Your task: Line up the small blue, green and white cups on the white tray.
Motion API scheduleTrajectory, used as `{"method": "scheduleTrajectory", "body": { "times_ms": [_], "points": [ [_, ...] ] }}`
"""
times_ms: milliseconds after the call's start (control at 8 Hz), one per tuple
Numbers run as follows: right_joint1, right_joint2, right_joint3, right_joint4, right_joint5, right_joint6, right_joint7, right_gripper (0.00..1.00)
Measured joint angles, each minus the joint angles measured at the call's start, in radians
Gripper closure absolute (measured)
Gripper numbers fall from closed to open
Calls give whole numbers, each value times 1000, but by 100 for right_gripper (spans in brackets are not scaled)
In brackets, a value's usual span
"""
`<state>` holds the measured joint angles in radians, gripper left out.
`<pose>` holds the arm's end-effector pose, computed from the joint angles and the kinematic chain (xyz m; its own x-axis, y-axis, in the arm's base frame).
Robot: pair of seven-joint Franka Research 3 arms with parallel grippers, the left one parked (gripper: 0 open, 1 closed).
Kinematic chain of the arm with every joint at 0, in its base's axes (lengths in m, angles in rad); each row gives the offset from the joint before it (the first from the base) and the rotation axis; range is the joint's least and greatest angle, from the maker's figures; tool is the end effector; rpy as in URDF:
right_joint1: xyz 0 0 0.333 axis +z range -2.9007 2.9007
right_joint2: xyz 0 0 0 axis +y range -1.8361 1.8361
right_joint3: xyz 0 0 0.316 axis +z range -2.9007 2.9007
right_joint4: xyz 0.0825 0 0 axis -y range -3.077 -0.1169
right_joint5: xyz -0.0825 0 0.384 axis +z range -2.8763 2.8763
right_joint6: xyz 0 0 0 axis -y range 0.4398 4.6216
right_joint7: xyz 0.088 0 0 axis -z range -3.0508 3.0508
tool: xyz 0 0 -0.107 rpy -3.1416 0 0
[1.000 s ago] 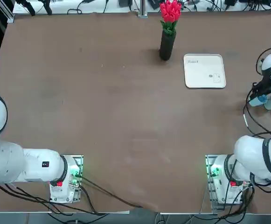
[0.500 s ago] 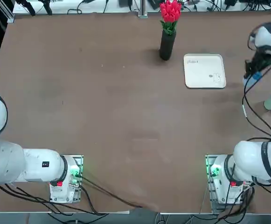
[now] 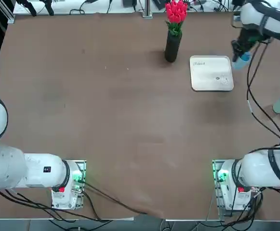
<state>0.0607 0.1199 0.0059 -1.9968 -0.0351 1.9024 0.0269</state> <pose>0.5529 0.0343 0.3848 0.9760 0.0497 -0.2120 0.0584 -0.9977 0.0350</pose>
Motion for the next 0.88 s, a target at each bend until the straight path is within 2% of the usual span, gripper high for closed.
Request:
{"method": "scheduleTrajectory", "body": {
  "times_ms": [250,375,625,875],
  "points": [
    [95,109,0,52,40,53,97,96],
    [126,149,0,59,59,116,157,96],
    [183,212,0,65,80,232,268,96],
    [211,258,0,68,80,283,309,96]
  ]
}}
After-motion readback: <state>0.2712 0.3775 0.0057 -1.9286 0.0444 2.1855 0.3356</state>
